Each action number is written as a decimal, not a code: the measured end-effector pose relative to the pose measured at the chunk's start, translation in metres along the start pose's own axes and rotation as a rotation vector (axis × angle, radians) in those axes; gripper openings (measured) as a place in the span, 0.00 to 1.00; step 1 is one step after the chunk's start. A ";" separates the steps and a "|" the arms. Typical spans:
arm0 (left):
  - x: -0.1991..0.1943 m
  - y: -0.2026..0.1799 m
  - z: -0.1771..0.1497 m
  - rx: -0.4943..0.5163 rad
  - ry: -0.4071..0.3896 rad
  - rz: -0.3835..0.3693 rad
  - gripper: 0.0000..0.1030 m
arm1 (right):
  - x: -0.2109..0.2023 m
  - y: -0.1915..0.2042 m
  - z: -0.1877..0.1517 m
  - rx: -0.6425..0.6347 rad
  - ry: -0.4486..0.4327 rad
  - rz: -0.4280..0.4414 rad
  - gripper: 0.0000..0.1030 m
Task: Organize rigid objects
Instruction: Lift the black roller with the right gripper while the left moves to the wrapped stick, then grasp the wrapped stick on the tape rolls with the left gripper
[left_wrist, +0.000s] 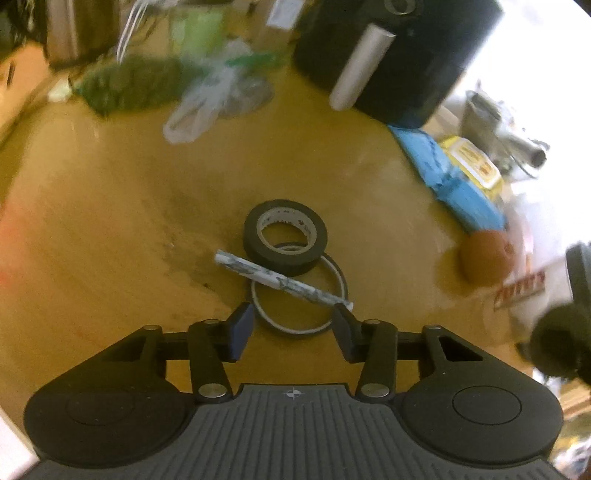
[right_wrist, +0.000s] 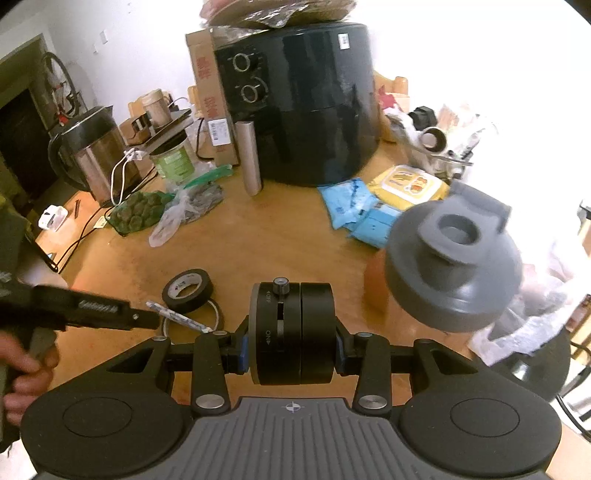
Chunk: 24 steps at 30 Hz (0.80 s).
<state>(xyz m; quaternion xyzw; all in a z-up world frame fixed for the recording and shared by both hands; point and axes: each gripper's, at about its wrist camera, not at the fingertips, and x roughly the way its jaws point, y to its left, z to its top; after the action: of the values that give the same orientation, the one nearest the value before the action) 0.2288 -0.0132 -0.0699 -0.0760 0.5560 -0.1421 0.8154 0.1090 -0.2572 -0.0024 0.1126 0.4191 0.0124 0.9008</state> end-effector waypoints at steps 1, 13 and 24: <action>0.005 0.002 0.002 -0.027 0.011 -0.008 0.41 | -0.002 -0.003 -0.001 0.008 -0.001 -0.005 0.42; 0.052 0.013 0.018 -0.219 0.082 -0.024 0.36 | -0.027 -0.037 -0.013 0.080 -0.013 -0.073 0.42; 0.057 0.024 0.016 -0.344 0.088 0.005 0.13 | -0.033 -0.041 -0.022 0.089 -0.006 -0.065 0.42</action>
<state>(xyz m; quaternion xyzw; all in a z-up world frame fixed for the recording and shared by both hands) 0.2667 -0.0086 -0.1209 -0.2068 0.6073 -0.0462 0.7657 0.0678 -0.2965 0.0002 0.1389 0.4202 -0.0357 0.8960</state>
